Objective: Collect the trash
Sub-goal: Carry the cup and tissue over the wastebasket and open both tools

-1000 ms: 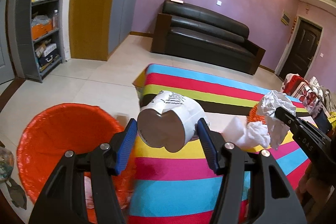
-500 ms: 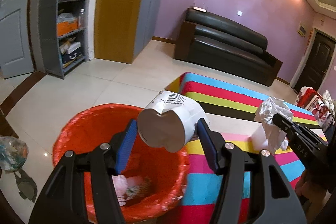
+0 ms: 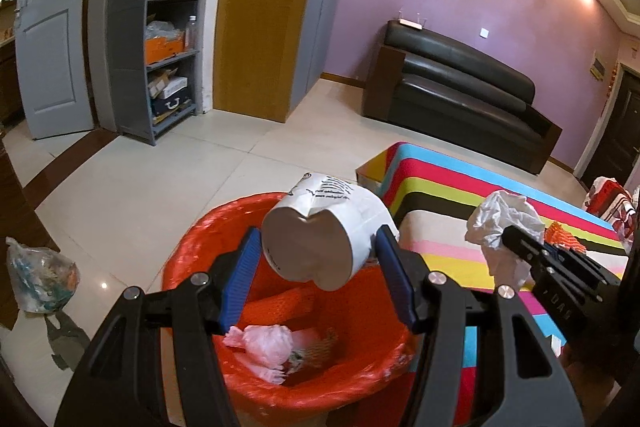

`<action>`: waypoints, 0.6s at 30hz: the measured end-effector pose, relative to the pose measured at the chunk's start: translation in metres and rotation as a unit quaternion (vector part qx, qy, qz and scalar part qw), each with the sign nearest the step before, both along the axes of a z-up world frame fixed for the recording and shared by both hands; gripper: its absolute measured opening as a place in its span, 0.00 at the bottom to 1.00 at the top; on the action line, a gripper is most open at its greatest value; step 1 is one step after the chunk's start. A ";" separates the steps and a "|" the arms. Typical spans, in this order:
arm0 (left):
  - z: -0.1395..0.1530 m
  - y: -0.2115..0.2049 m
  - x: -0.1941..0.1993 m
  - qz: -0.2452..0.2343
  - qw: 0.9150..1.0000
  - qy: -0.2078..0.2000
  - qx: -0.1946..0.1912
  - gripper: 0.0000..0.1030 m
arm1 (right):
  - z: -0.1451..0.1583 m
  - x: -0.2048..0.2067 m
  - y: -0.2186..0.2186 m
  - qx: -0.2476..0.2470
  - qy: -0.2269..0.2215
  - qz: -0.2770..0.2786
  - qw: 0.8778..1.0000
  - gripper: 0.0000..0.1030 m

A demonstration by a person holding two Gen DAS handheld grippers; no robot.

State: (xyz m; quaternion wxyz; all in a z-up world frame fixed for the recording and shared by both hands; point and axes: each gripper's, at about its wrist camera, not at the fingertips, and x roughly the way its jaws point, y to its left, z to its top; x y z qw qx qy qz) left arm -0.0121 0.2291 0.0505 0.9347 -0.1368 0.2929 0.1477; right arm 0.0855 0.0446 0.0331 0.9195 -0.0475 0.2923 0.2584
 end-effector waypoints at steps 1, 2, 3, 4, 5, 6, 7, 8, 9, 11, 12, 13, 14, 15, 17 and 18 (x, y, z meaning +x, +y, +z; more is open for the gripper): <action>0.000 0.002 -0.003 0.003 1.000 0.000 0.001 0.56 | -0.001 -0.002 0.006 0.000 0.001 0.005 1.000 0.13; 0.001 0.003 -0.005 0.006 1.000 0.001 0.001 0.56 | -0.002 -0.003 0.010 0.000 0.003 0.009 1.000 0.13; 0.002 0.004 -0.006 0.008 1.000 0.001 0.000 0.56 | -0.002 -0.004 0.014 -0.001 0.003 0.012 1.000 0.13; 0.002 0.007 -0.008 0.011 1.000 0.002 0.001 0.56 | -0.003 -0.006 0.020 -0.002 0.004 0.017 1.000 0.13; 0.002 0.009 -0.010 0.013 1.000 0.003 0.001 0.56 | -0.004 -0.007 0.023 -0.003 0.006 0.022 1.000 0.13; 0.002 0.010 -0.011 0.015 1.000 0.004 0.001 0.56 | -0.005 -0.009 0.027 -0.003 0.008 0.026 1.000 0.13; 0.002 0.012 -0.013 0.018 1.000 0.005 0.002 0.56 | -0.007 -0.011 0.033 -0.004 0.010 0.032 0.999 0.13; 0.001 0.014 -0.014 0.020 1.000 0.007 0.004 0.56 | -0.007 -0.012 0.036 -0.005 0.010 0.035 0.999 0.13; 0.001 0.018 -0.015 0.022 1.000 0.009 0.004 0.56 | -0.008 -0.015 0.040 -0.007 0.009 0.040 0.999 0.13; 0.000 0.022 -0.019 0.028 1.000 0.011 0.005 0.56 | -0.010 -0.018 0.049 -0.012 0.010 0.049 0.999 0.13; 0.000 0.024 -0.021 0.030 0.999 0.012 0.004 0.56 | -0.011 -0.017 0.051 -0.013 0.010 0.053 0.998 0.13; 0.000 0.026 -0.023 0.034 0.999 0.013 0.004 0.56 | -0.012 -0.018 0.054 -0.014 0.011 0.056 0.998 0.13; -0.001 0.028 -0.024 0.036 0.999 0.014 0.004 0.56 | -0.014 -0.018 0.057 -0.015 0.014 0.060 0.998 0.13; -0.001 0.029 -0.025 0.038 0.999 0.015 0.004 0.56 | -0.016 -0.020 0.058 -0.015 0.015 0.063 0.998 0.13; -0.002 0.033 -0.028 0.042 0.999 0.016 0.003 0.56 | -0.017 -0.022 0.065 -0.016 0.016 0.071 0.997 0.13; -0.002 0.034 -0.029 0.042 0.999 0.016 0.002 0.56 | -0.018 -0.023 0.067 -0.017 0.017 0.073 0.997 0.13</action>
